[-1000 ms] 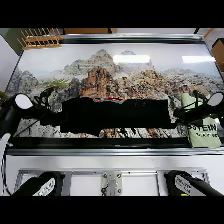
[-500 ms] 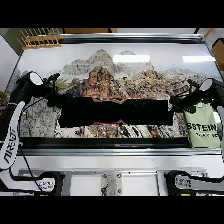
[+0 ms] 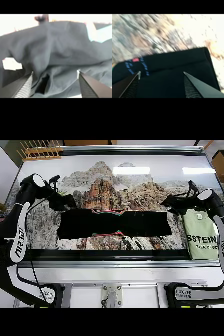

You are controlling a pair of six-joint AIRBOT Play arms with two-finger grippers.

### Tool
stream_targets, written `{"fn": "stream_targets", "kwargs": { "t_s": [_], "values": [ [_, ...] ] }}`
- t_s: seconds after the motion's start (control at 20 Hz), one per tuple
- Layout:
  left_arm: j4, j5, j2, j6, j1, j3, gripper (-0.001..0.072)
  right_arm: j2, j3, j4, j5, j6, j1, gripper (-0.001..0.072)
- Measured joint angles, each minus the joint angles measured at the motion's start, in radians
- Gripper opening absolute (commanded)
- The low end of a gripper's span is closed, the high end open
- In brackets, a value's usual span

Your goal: Fold the clothes and pants, and hang the long-sleeved shirts on hangers.

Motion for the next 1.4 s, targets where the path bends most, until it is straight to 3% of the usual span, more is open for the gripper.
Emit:
{"fn": "stream_targets", "kwargs": {
  "t_s": [0.05, 0.1, 0.15, 0.2, 0.6, 0.95, 1.0, 1.1, 1.15, 1.2, 1.4],
  "values": [
    [-0.001, -0.01, 0.0, -0.002, -0.001, 0.025, 0.0463, 0.01, 0.0, 0.028, -0.002, -0.037, -0.018, 0.0593],
    [-0.001, -0.025, 0.003, -0.008, -0.005, 0.042, 0.0195, 0.019, -0.001, 0.041, 0.007, -0.07, -0.04, 0.0593],
    [-0.001, -0.032, 0.013, -0.008, -0.013, 0.045, 0.0031, 0.027, -0.006, 0.045, 0.029, -0.106, -0.068, 0.0593],
    [-0.001, -0.03, 0.027, -0.008, -0.024, 0.036, 0.0007, 0.031, -0.015, 0.044, 0.059, -0.135, -0.099, 0.0594],
    [-0.005, 0.103, 0.152, -0.016, -0.238, -0.21, 0.0006, -0.043, -0.178, 0.018, 0.199, -0.312, -0.305, 0.0593],
    [-0.005, 0.183, 0.166, -0.029, -0.388, -0.271, 0.0006, -0.169, -0.203, 0.218, 0.217, -0.422, -0.235, 0.058],
    [-0.005, 0.196, 0.167, -0.035, -0.398, -0.273, 0.0007, -0.178, -0.203, 0.238, 0.207, -0.429, -0.211, 0.0549],
    [-0.005, 0.216, 0.167, -0.047, -0.412, -0.275, 0.0006, -0.19, -0.205, 0.246, 0.17, -0.442, -0.169, 0.0126],
    [-0.013, 0.229, 0.167, -0.051, -0.416, -0.276, 0.0006, -0.195, -0.206, 0.249, 0.154, -0.443, -0.153, 0.0048],
    [-0.026, 0.237, 0.166, -0.054, -0.418, -0.277, 0.0006, -0.196, -0.206, 0.249, 0.144, -0.447, -0.141, 0.001],
    [-0.085, 0.271, 0.141, -0.058, -0.428, -0.266, 0.0006, -0.177, -0.159, 0.175, 0.146, -0.431, -0.13, 0.0009]
  ]
}}
